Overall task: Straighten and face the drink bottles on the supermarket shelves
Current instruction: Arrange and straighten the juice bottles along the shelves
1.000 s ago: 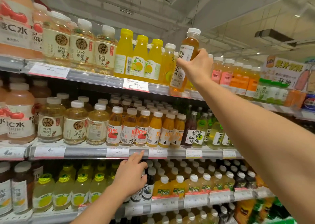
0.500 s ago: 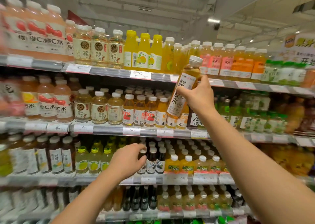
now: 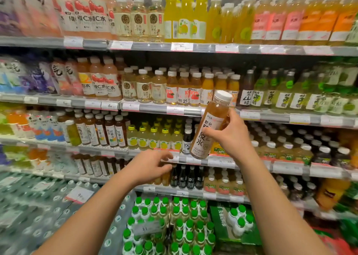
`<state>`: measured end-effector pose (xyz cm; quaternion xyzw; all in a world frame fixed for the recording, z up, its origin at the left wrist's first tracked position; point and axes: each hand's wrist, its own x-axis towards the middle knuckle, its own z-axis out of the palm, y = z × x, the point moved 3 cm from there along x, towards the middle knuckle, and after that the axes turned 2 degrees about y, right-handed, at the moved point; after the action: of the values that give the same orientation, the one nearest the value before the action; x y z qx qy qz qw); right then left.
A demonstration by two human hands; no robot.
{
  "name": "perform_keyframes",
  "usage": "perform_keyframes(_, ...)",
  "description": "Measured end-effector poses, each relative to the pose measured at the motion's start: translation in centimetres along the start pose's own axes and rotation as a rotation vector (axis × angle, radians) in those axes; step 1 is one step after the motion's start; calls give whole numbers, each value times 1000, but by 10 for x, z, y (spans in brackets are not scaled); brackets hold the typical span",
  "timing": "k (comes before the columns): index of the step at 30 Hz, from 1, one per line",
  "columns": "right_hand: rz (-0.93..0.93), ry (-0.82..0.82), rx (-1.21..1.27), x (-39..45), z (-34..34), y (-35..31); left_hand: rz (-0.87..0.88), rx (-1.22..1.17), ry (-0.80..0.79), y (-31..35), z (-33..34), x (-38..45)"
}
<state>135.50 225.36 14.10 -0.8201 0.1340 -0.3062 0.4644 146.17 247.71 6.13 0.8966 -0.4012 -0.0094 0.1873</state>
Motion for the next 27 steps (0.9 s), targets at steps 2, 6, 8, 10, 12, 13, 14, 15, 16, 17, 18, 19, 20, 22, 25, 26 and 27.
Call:
perform_keyframes(2, 17, -28, 12, -18, -1, 10, -33, 2, -60, -2, 4, -12)
perform_keyframes(6, 76, -56, 54, -48, 1, 33, -83, -4, -144, -3, 16, -25)
perform_keyframes(8, 123, -56, 110, -59, 6, 46, -95, -6, -166, -1, 21, -26)
perform_keyframes(10, 163, -59, 168, -67, 11, 57, -96, 7, -181, 3, 27, -23)
perform_keyframes(12, 184, -69, 206, -70, 15, 61, -93, 18, -206, 6, 32, -20)
perform_keyframes(13, 189, -71, 217, -70, 16, 63, -93, 15, -213, 6, 33, -18)
perform_keyframes(14, 191, -73, 225, -69, 18, 64, -94, 8, -210, 5, 32, -17)
perform_keyframes(15, 191, -74, 238, -66, 19, 63, -99, 0, -200, 4, 30, -16)
perform_keyframes(16, 191, -75, 254, -63, 21, 64, -105, -3, -184, 1, 27, -15)
perform_keyframes(17, 192, -74, 273, -59, 22, 64, -111, 2, -165, -2, 24, -15)
perform_keyframes(18, 194, -75, 290, -55, 25, 66, -120, 10, -151, -6, 21, -16)
perform_keyframes(19, 196, -80, 308, -52, 28, 65, -131, 14, -142, -12, 19, -18)
perform_keyframes(20, 197, -90, 327, -49, 33, 65, -147, 11, -138, -18, 17, -21)
perform_keyframes(22, 195, -118, 368, -43, 50, 62, -183, 0, -134, -33, 12, -32)
perform_keyframes(25, 176, -194, 380, -38, 84, 51, -245, -19, -100, -59, 4, -50)
perform_keyframes(26, 173, -224, 378, -36, 98, 46, -271, -25, -85, -69, 0, -58)
perform_keyframes(27, 172, -260, 383, -37, 112, 40, -291, -25, -68, -80, -4, -66)
